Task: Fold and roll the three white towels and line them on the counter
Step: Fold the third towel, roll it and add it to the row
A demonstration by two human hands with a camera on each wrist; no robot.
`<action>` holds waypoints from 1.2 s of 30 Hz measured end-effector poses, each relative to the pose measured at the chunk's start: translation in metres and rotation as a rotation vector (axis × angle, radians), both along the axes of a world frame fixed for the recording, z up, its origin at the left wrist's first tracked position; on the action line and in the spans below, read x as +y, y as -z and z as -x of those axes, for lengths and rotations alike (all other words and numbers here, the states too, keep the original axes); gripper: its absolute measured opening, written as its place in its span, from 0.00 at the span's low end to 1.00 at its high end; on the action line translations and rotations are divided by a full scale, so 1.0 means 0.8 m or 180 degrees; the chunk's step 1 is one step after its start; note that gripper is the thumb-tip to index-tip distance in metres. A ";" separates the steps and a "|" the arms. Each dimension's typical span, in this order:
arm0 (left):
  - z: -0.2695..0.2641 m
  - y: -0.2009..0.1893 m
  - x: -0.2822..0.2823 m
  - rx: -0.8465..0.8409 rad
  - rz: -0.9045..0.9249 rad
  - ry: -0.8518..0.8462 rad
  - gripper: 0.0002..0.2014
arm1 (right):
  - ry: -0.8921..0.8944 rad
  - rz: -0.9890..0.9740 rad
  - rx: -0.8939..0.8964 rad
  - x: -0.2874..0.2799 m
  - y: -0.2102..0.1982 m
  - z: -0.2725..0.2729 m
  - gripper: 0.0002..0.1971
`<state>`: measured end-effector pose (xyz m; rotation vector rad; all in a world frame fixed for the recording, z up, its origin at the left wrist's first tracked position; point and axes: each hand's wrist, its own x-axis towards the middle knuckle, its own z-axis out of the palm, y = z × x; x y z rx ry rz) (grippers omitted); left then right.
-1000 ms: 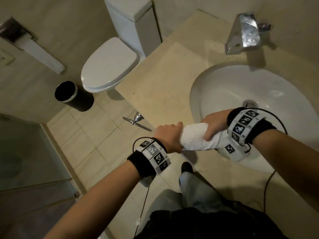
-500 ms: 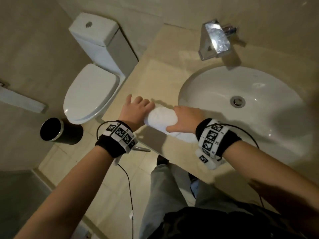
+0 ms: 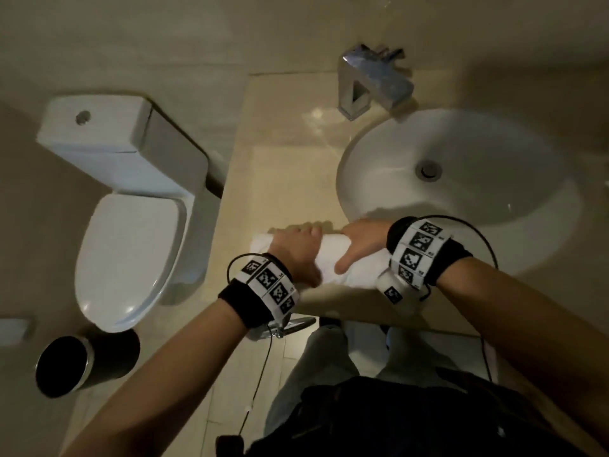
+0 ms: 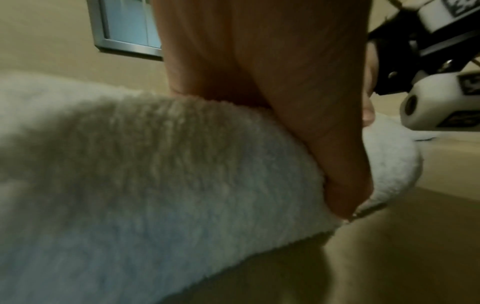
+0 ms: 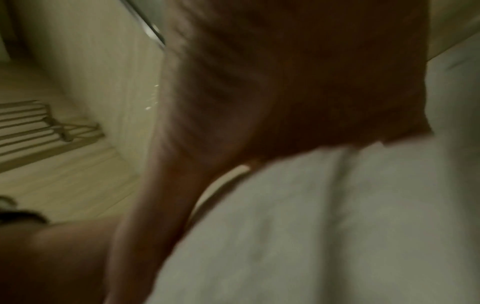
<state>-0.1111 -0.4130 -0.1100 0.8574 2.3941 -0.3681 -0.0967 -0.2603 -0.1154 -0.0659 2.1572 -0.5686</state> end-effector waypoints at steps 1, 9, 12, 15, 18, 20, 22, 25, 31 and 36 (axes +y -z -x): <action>0.002 0.004 -0.004 -0.0065 -0.0047 -0.0022 0.48 | 0.0093 0.0006 -0.0115 0.012 -0.004 -0.003 0.36; 0.004 0.005 -0.001 -0.0237 -0.0142 -0.0180 0.53 | 0.1237 0.0549 0.0141 0.083 -0.005 -0.067 0.12; 0.002 -0.003 0.024 -0.0333 -0.0274 0.0068 0.54 | 0.2149 0.0958 0.0328 0.088 0.006 -0.094 0.10; -0.011 0.002 0.059 -0.0306 -0.0337 0.0532 0.52 | 0.2817 0.0785 0.0546 0.086 0.016 -0.112 0.06; -0.019 0.011 0.071 -0.0341 -0.0446 0.0416 0.50 | 0.3147 0.0958 0.0337 0.082 0.017 -0.122 0.11; -0.020 0.014 0.069 -0.0329 -0.0497 0.0292 0.49 | 0.3208 0.1284 0.0299 0.074 0.016 -0.128 0.08; -0.021 0.013 0.067 -0.0239 -0.0549 0.0279 0.50 | 0.3259 0.1304 0.0583 0.066 0.015 -0.130 0.05; -0.028 0.011 0.061 -0.0014 -0.0714 0.0320 0.51 | 0.3480 0.1248 0.1199 0.058 0.012 -0.134 0.04; -0.032 0.007 0.038 0.0203 -0.0582 0.0109 0.57 | 0.2815 0.1069 0.1479 0.050 0.010 -0.137 0.05; -0.030 0.008 0.031 0.0239 -0.0518 0.0137 0.52 | 0.2333 0.0914 0.1595 0.057 0.008 -0.129 0.18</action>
